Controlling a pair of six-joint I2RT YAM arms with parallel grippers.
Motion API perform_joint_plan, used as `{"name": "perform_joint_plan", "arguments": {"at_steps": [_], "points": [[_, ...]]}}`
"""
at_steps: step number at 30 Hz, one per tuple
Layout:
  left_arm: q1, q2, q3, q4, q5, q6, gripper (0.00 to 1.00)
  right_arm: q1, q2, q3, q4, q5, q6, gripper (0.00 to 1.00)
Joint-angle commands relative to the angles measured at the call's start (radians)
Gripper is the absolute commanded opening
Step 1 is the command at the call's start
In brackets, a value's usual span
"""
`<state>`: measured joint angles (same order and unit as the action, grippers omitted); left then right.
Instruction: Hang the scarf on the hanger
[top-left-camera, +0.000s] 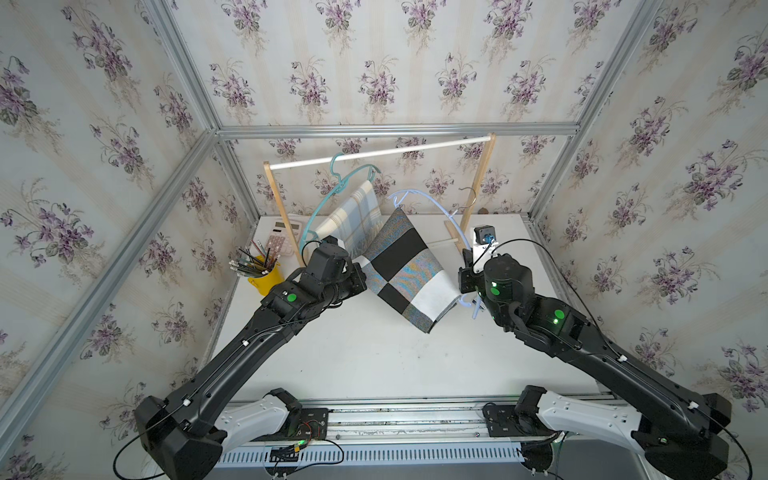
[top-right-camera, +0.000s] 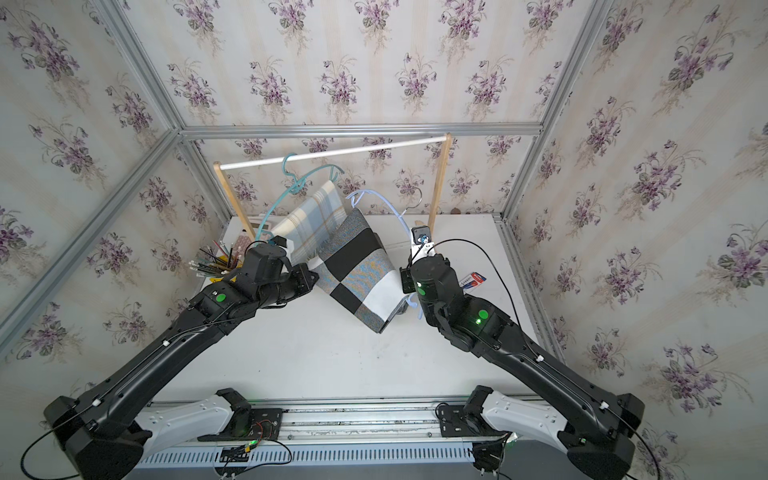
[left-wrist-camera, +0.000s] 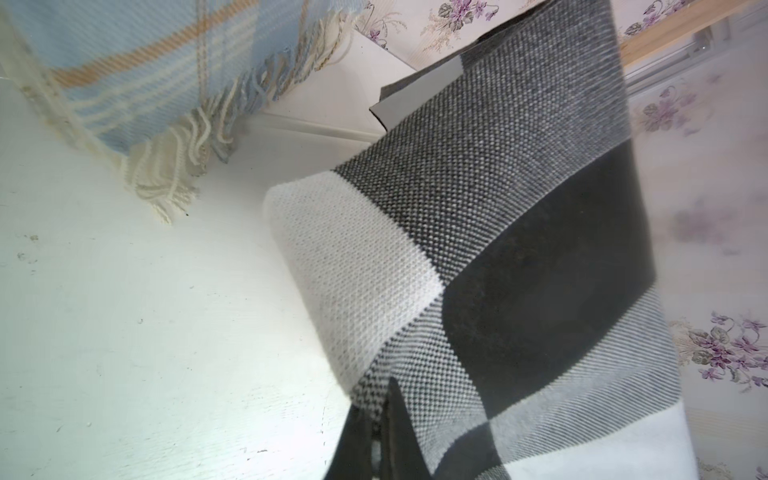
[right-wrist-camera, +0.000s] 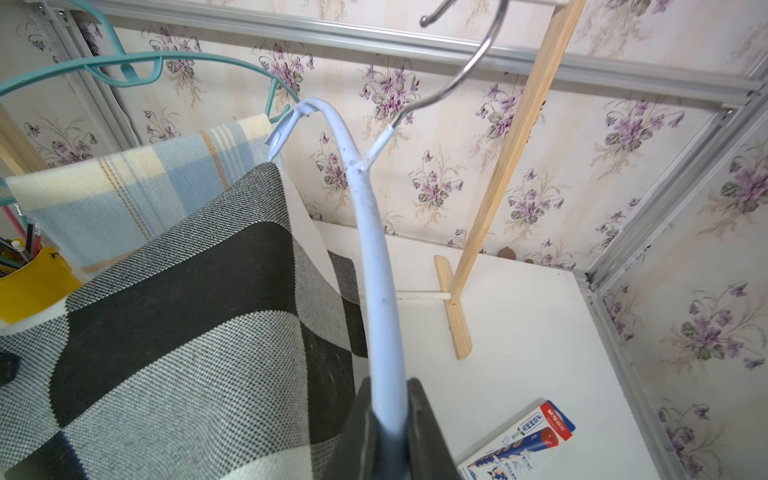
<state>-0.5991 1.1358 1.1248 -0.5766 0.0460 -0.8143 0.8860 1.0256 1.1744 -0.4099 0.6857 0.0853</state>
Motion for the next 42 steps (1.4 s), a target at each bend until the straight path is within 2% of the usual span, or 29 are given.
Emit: {"name": "perform_joint_plan", "arguments": {"at_steps": [1,6,15,19,26,36,40,41,42], "points": [[0.023,0.005,-0.033,0.019,0.011,-0.003,0.00,-0.010,-0.007,0.048,0.017,0.108,-0.027,0.00],[0.054,0.051,-0.066,0.068,0.046,-0.006,0.00,-0.012,-0.016,0.107,-0.027,0.115,-0.039,0.00],[0.064,0.182,-0.045,0.137,0.106,0.002,0.00,-0.012,-0.027,0.206,-0.075,0.130,-0.086,0.00],[0.065,0.244,-0.013,0.164,0.166,0.023,0.00,-0.012,-0.032,0.227,-0.082,0.135,-0.103,0.00],[0.065,0.356,0.052,0.161,0.201,0.051,0.00,-0.012,-0.053,0.261,-0.083,0.137,-0.141,0.00],[0.060,0.440,0.142,0.165,0.272,0.074,0.00,-0.012,-0.067,0.267,-0.100,0.105,-0.144,0.00],[0.056,0.472,0.208,0.111,0.288,0.113,0.00,-0.012,-0.070,0.258,-0.098,0.090,-0.149,0.00],[0.056,0.479,0.223,0.093,0.289,0.120,0.01,-0.012,-0.070,0.257,-0.099,0.087,-0.151,0.00],[0.056,0.481,0.231,0.083,0.292,0.127,0.13,-0.012,-0.069,0.257,-0.099,0.082,-0.154,0.00]]}}
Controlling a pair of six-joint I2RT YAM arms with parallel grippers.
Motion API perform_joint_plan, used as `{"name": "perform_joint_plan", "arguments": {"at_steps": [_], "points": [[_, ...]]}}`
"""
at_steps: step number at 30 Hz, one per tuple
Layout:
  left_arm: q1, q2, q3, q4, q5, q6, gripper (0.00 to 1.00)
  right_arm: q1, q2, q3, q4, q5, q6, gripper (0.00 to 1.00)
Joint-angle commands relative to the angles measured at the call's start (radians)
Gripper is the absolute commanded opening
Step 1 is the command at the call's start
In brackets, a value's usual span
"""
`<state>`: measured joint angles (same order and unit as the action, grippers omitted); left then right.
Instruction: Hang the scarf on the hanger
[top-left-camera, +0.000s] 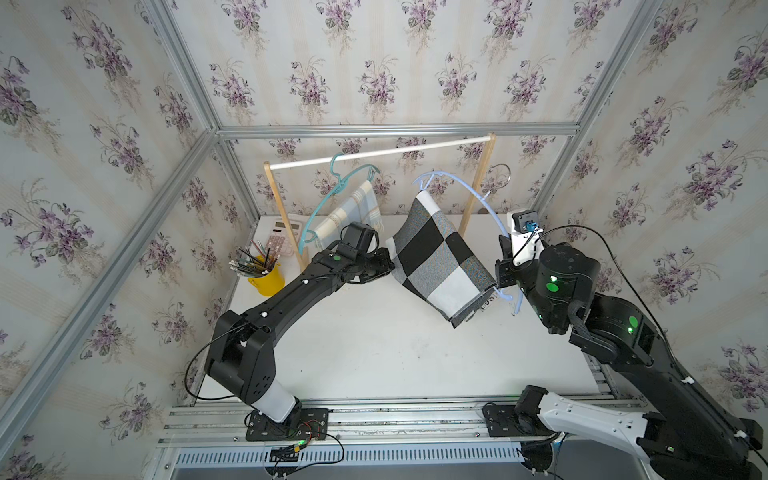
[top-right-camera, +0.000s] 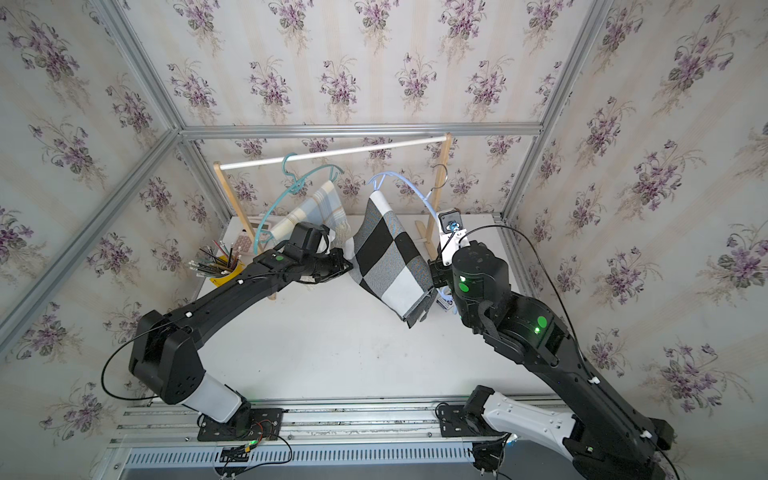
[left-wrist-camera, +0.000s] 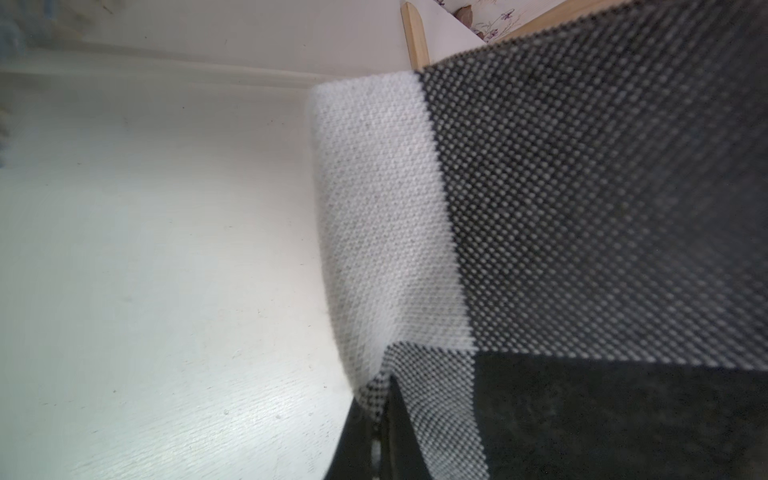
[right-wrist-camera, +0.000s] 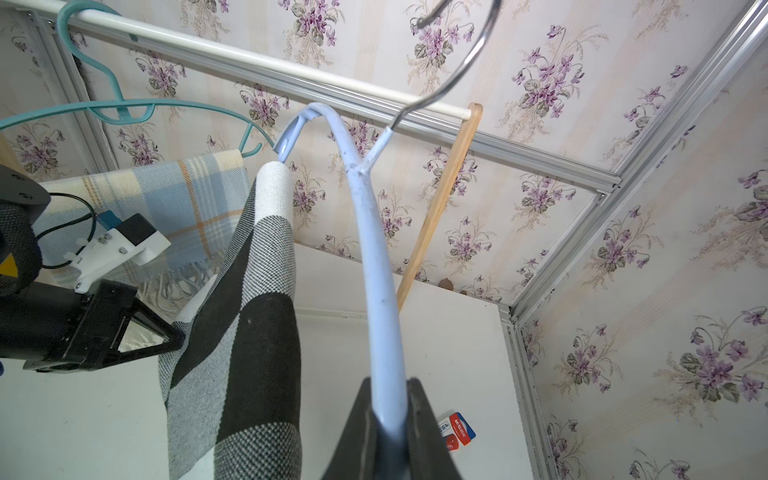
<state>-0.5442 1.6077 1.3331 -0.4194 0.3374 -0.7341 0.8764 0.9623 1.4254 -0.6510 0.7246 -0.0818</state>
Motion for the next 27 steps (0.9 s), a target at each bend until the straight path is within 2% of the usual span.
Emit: {"name": "perform_joint_plan", "arguments": {"at_steps": [1,3,5,6,13,20,27], "points": [[0.001,0.007,0.024,-0.080,0.001,0.052,0.27,-0.002,-0.006,0.004,0.142,0.045,0.010,0.00],[0.001,-0.008,0.020,-0.093,-0.011,0.055,0.54,-0.002,-0.005,0.003,0.142,0.049,0.002,0.00],[0.000,-0.031,0.009,-0.100,-0.011,0.057,0.68,-0.002,-0.005,0.003,0.142,0.053,-0.003,0.00],[-0.001,-0.043,0.003,-0.105,-0.010,0.056,0.71,-0.003,-0.005,0.001,0.142,0.055,-0.004,0.00],[-0.047,-0.155,-0.044,-0.110,0.015,0.045,0.75,-0.002,0.004,0.007,0.140,0.052,-0.007,0.00],[-0.162,-0.297,-0.170,0.084,0.007,-0.036,0.73,-0.003,-0.010,-0.034,0.173,0.039,-0.019,0.00],[-0.290,-0.343,-0.230,0.229,-0.160,-0.105,0.73,-0.002,0.024,-0.020,0.137,0.013,-0.002,0.00]]}}
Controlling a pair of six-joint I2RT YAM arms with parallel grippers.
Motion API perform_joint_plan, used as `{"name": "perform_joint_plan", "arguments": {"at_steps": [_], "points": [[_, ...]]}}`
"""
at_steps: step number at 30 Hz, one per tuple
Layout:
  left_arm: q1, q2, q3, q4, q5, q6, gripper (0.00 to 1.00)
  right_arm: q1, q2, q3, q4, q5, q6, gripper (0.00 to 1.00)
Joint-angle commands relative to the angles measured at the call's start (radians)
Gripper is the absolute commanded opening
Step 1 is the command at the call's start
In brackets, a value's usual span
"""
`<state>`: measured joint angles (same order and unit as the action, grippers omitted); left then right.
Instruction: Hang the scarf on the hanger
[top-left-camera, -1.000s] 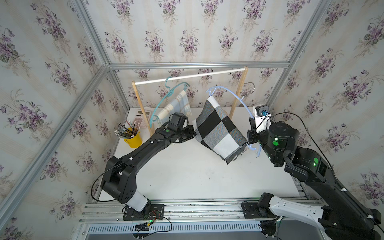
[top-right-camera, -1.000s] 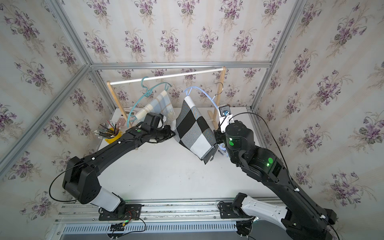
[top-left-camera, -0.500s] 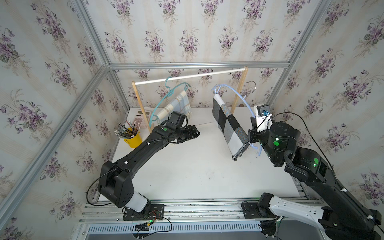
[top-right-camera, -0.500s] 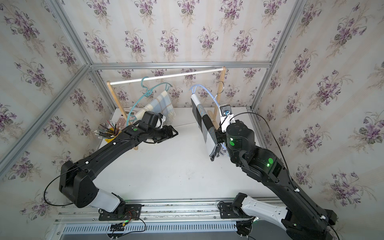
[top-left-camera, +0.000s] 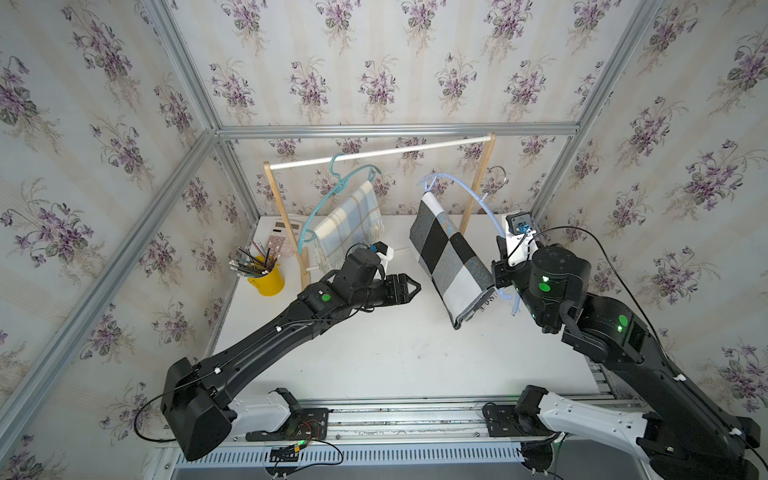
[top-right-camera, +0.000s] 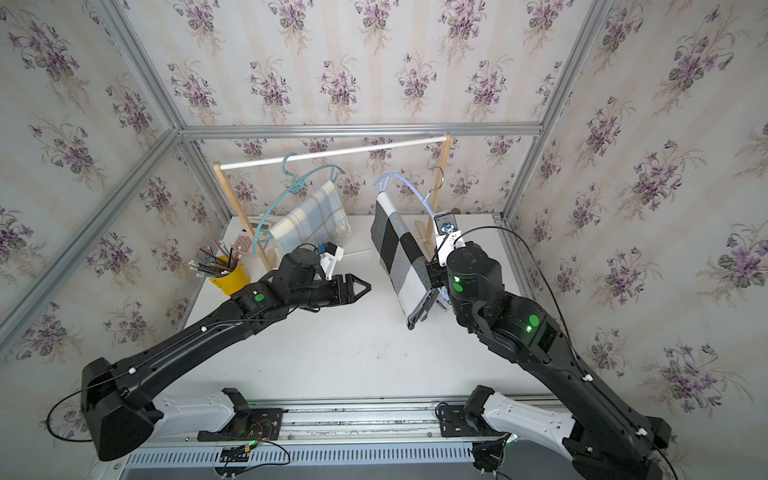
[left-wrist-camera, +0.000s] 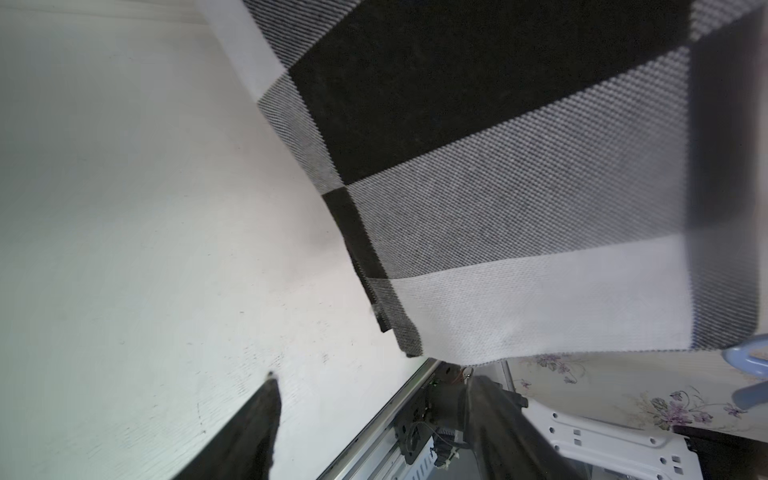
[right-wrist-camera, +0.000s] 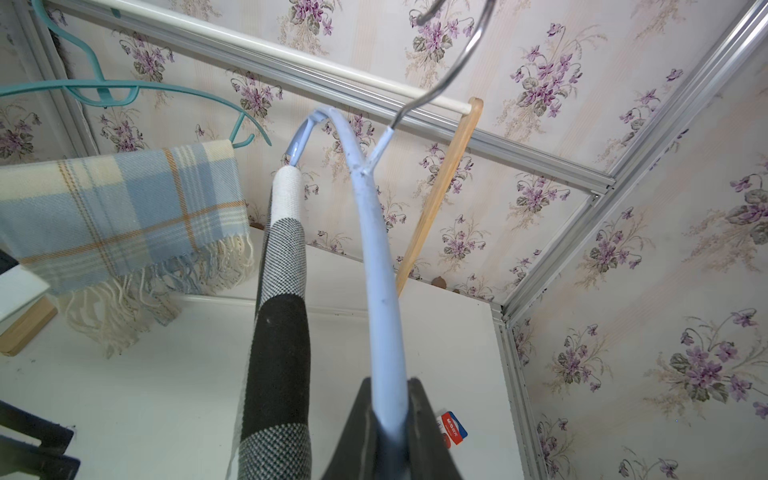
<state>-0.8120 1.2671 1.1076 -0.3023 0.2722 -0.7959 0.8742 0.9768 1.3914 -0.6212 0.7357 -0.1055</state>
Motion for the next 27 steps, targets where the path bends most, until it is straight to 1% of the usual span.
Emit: {"name": "perform_joint_plan", "arguments": {"at_steps": [1,4,7,10,12,14,15,17,20,24,27], "points": [[-0.031,0.002,0.000,0.119,-0.106,-0.051,0.73,0.000,0.016,0.020,0.100,-0.001,0.020,0.00],[-0.062,0.014,0.023,0.135,-0.151,-0.072,0.73,-0.001,0.038,0.032,0.077,-0.003,0.017,0.00],[-0.110,0.035,0.063,0.165,-0.188,-0.066,0.73,-0.001,0.051,0.045,0.068,-0.008,0.023,0.00],[-0.158,0.079,0.103,0.215,-0.193,-0.057,0.69,0.000,0.063,0.053,0.065,-0.015,0.036,0.00],[-0.183,0.122,0.128,0.244,-0.175,-0.057,0.63,0.000,0.070,0.052,0.068,-0.012,0.046,0.00],[-0.202,0.190,0.165,0.238,-0.160,-0.059,0.57,0.000,0.076,0.053,0.070,-0.008,0.054,0.00],[-0.208,0.221,0.179,0.232,-0.152,-0.062,0.51,0.000,0.078,0.055,0.070,-0.007,0.058,0.00],[-0.214,0.265,0.187,0.234,-0.141,-0.072,0.42,0.000,0.083,0.061,0.072,-0.003,0.063,0.00],[-0.214,0.308,0.174,0.239,-0.164,-0.088,0.34,0.000,0.088,0.083,0.069,-0.005,0.071,0.00],[-0.209,0.353,0.172,0.241,-0.203,-0.085,0.32,-0.001,0.083,0.111,0.060,-0.035,0.095,0.00],[-0.204,0.391,0.188,0.267,-0.197,-0.088,0.32,0.000,0.085,0.129,0.046,-0.065,0.120,0.00]]}}
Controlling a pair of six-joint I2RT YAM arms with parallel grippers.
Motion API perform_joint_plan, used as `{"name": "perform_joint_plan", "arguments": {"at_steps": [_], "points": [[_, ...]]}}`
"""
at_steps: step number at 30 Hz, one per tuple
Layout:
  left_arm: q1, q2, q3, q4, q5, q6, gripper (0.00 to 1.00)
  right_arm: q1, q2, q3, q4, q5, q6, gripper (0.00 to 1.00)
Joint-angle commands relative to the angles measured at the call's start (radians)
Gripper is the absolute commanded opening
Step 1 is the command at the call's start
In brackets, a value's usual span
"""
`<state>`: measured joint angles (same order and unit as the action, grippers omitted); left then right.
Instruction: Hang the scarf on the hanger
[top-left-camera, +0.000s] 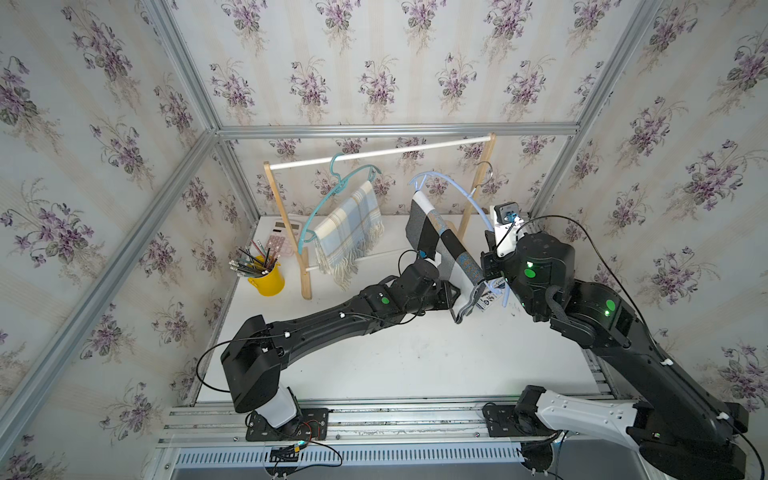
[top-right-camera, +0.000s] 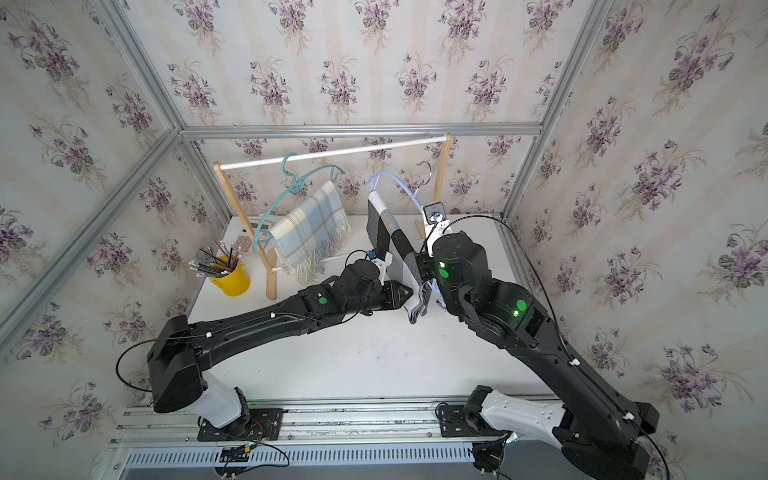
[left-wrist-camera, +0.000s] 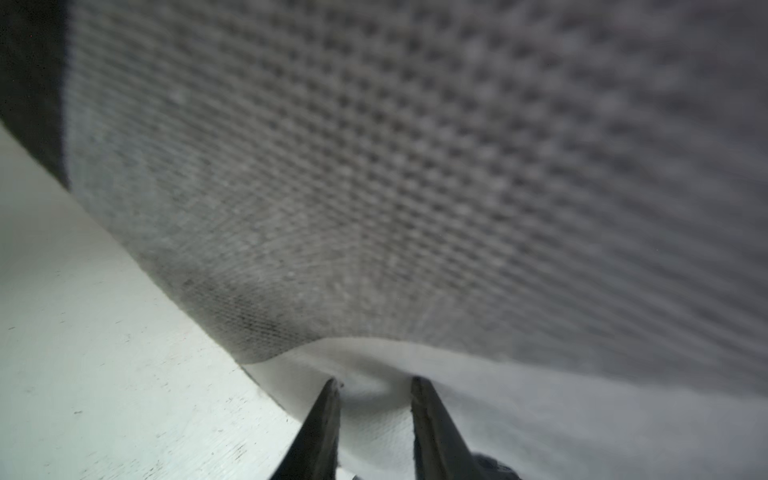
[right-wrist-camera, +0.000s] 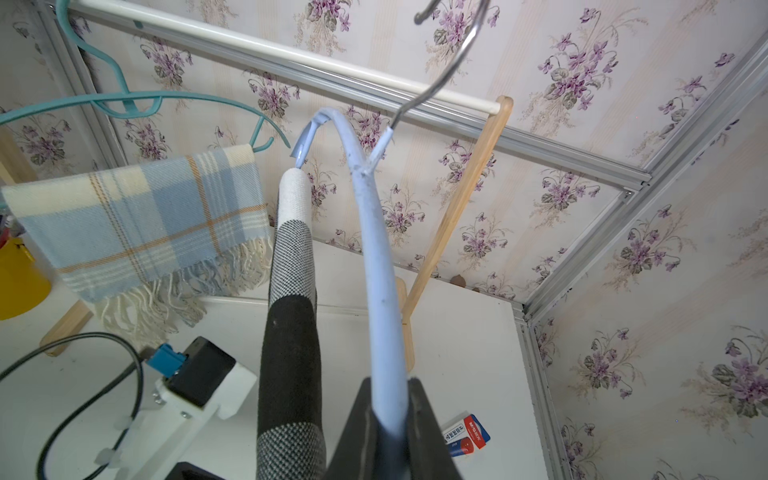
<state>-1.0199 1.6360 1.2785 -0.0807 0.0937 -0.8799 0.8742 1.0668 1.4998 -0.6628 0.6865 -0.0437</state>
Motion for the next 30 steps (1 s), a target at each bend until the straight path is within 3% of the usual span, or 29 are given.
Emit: {"name": "perform_joint_plan", "arguments": {"at_steps": [1,6,9,12,18,25,30], "points": [[0.004,0.038,0.030,0.043,-0.013,-0.002,0.32,0.000,-0.004,0.024,0.085,-0.020,0.065,0.00],[0.006,0.060,0.042,0.001,-0.029,0.026,0.32,0.000,-0.001,0.037,0.078,0.004,0.051,0.00],[0.007,-0.061,-0.063,0.006,-0.097,0.041,0.32,0.000,0.001,0.043,0.060,0.029,0.027,0.00],[0.013,-0.221,-0.148,-0.021,-0.182,0.079,0.40,0.000,0.000,0.046,0.042,0.036,0.001,0.00],[0.043,-0.446,-0.129,-0.295,-0.265,0.168,0.47,-0.001,0.008,0.044,0.047,0.032,-0.057,0.00],[0.104,-0.629,-0.166,-0.440,-0.325,0.206,0.50,-0.006,0.088,0.063,0.101,0.003,-0.123,0.00],[0.115,-0.783,-0.261,-0.449,-0.411,0.213,0.50,-0.081,0.168,0.086,0.188,-0.088,-0.112,0.00]]}}
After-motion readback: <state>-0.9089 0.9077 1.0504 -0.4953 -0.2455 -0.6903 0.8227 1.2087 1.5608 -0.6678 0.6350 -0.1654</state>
